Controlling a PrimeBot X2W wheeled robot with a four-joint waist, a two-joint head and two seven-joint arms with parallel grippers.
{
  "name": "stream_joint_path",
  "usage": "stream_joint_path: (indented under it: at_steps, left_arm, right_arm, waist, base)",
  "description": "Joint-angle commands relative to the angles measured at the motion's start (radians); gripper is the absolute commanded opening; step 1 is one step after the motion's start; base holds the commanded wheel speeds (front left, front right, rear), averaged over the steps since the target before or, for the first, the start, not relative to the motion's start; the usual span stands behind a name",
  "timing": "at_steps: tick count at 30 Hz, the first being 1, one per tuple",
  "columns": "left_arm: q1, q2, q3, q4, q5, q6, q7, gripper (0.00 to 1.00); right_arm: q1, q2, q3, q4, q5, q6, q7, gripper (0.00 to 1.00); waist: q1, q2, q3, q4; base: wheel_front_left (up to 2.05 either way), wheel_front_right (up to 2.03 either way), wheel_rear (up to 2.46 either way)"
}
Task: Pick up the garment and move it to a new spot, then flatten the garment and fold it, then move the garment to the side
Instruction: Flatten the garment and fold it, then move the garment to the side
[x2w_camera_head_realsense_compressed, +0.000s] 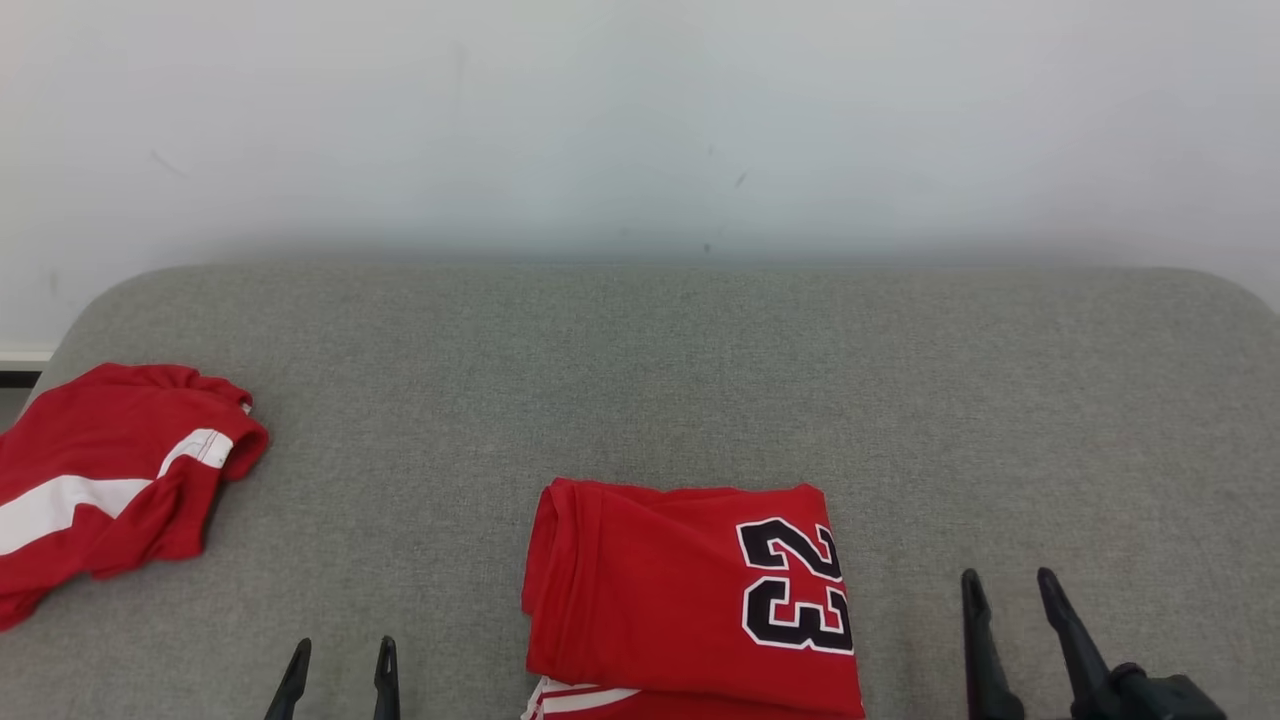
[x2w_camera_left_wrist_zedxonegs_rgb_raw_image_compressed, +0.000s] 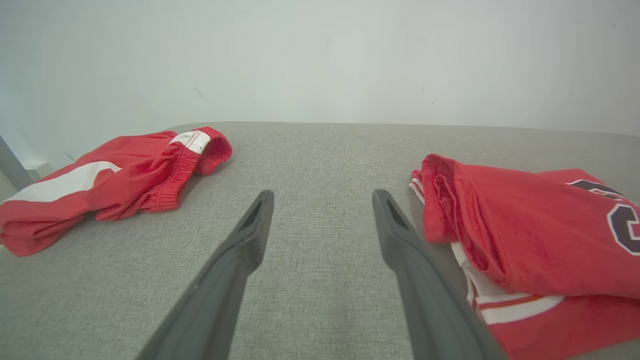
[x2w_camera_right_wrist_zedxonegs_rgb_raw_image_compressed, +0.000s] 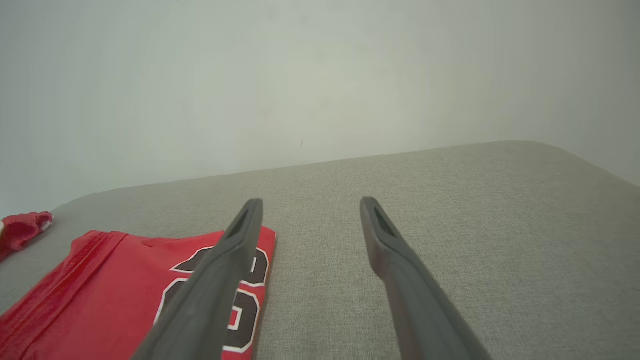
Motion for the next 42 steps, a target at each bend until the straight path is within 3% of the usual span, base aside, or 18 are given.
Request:
stream_joint_path:
  at_steps: [1, 16, 42]
  left_arm:
    - [0.007, 0.001, -0.003, -0.002, 0.011, 0.005, -0.003, 1.0]
    - [0.025, 0.001, -0.009, -0.032, 0.063, 0.024, -0.003, 1.0]
    - [0.034, 0.001, 0.021, -0.046, 0.055, 0.028, -0.003, 1.0]
  right_arm:
    - [0.016, 0.0, 0.019, -0.005, -0.04, -0.002, 0.0, 1.0]
    - [0.031, 0.0, 0.008, -0.002, -0.067, -0.002, 0.0, 1.0]
    - [0.025, 0.0, -0.014, 0.02, -0.067, -0.002, 0.0, 1.0]
  waist:
    - [0.0001, 0.0, -0.006, -0.007]
    - [0.0001, 0.0, -0.014, -0.005]
    - [0.0001, 0.0, -0.005, -0.006]
  base:
    - [0.0, 0.0, 0.0]
    - [0.0, 0.0, 0.0]
    - [0.0, 0.0, 0.0]
